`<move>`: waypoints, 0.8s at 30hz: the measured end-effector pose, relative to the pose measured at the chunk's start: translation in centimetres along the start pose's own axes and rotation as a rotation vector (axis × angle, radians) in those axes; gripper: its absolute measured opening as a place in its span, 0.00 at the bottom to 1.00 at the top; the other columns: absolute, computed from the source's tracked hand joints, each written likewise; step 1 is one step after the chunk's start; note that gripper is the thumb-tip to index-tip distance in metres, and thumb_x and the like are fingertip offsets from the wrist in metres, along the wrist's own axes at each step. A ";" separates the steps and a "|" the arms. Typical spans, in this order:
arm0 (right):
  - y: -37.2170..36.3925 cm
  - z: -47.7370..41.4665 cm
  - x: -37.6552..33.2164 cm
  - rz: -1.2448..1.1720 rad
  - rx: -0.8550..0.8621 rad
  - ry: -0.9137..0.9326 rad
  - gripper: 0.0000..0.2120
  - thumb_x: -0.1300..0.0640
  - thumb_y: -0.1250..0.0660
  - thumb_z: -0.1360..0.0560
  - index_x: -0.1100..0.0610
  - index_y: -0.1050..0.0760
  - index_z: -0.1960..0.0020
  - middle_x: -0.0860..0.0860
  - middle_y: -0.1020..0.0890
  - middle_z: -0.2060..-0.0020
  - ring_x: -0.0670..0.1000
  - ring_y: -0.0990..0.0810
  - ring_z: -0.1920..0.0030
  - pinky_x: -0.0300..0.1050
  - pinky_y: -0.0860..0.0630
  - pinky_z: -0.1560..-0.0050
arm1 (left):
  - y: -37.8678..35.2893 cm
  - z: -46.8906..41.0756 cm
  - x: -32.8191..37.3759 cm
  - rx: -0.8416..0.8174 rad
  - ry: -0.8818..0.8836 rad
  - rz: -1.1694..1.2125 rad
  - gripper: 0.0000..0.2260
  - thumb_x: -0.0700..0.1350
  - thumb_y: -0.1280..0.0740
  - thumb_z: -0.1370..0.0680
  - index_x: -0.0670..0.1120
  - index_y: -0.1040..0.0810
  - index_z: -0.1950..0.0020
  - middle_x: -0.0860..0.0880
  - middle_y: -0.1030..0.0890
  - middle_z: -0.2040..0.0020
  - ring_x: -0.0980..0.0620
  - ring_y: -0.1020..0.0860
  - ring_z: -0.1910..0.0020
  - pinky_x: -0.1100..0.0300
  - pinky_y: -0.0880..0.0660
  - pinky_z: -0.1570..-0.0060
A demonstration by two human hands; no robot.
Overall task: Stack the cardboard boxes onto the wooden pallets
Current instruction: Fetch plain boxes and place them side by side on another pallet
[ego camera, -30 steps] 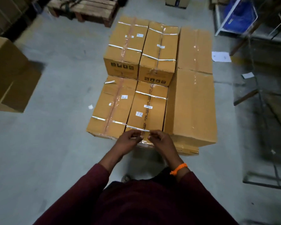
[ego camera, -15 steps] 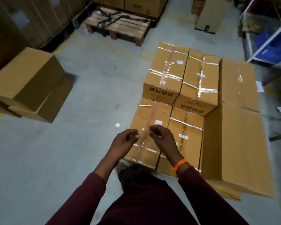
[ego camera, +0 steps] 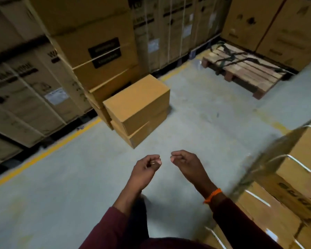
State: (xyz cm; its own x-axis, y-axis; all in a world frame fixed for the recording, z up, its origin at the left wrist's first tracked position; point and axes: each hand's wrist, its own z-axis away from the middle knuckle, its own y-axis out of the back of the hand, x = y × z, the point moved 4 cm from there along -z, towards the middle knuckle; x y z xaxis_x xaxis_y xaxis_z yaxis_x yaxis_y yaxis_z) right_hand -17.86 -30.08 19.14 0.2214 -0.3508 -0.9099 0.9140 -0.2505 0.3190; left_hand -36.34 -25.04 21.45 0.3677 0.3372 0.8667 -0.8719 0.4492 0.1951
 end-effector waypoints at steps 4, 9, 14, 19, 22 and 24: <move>-6.7 -9.2 -3.8 -0.035 0.007 -0.033 0.07 0.56 0.26 0.23 0.52 0.16 0.45 0.45 0.13 0.54 0.39 0.16 0.53 0.36 0.23 0.49 | 7.7 -8.5 1.5 -0.004 0.023 0.001 0.11 0.46 0.29 0.20 0.49 0.17 0.38 0.53 0.15 0.43 0.57 0.19 0.43 0.69 0.26 0.50; -13.0 -19.3 -9.1 -0.039 0.039 -0.015 0.08 0.54 0.27 0.23 0.51 0.16 0.44 0.44 0.13 0.51 0.41 0.16 0.49 0.46 0.20 0.43 | 17.2 -18.6 5.2 -0.027 0.053 -0.057 0.10 0.50 0.29 0.20 0.54 0.18 0.39 0.57 0.16 0.44 0.60 0.20 0.44 0.67 0.26 0.51; -16.3 -26.4 -11.2 -0.173 0.084 -0.138 0.04 0.56 0.26 0.23 0.52 0.15 0.49 0.44 0.13 0.53 0.44 0.15 0.49 0.45 0.20 0.45 | 22.9 -27.8 8.4 -0.057 0.096 -0.073 0.11 0.47 0.30 0.19 0.50 0.19 0.37 0.53 0.17 0.44 0.59 0.20 0.45 0.71 0.27 0.55; -20.1 -34.5 -9.1 -0.261 0.083 -0.356 0.06 0.63 0.29 0.22 0.54 0.15 0.52 0.46 0.13 0.59 0.44 0.16 0.56 0.33 0.24 0.60 | 26.5 -38.6 8.7 -0.080 0.174 -0.101 0.12 0.45 0.30 0.20 0.48 0.20 0.36 0.52 0.17 0.42 0.56 0.20 0.42 0.68 0.27 0.50; -23.1 -40.5 -7.3 -0.259 0.044 -0.480 0.06 0.62 0.30 0.22 0.54 0.15 0.55 0.46 0.14 0.61 0.46 0.17 0.58 0.36 0.25 0.61 | 28.8 -45.4 8.0 -0.045 0.248 -0.134 0.12 0.45 0.30 0.20 0.49 0.20 0.36 0.53 0.17 0.43 0.55 0.21 0.42 0.62 0.29 0.43; -25.2 -44.0 -6.4 -0.250 0.031 -0.533 0.05 0.59 0.27 0.26 0.54 0.16 0.61 0.47 0.16 0.65 0.48 0.19 0.60 0.41 0.25 0.57 | 30.4 -49.7 7.0 -0.035 0.304 -0.188 0.12 0.46 0.29 0.21 0.50 0.20 0.37 0.54 0.17 0.43 0.52 0.21 0.40 0.58 0.28 0.38</move>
State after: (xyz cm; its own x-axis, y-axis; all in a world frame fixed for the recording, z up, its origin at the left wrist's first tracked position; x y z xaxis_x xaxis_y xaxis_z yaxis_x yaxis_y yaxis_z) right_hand -27.38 18.16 5.21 -0.2085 -0.6808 -0.7022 0.9045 -0.4073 0.1263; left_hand -44.19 32.07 10.61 0.6047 0.4746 0.6396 -0.7702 0.5529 0.3179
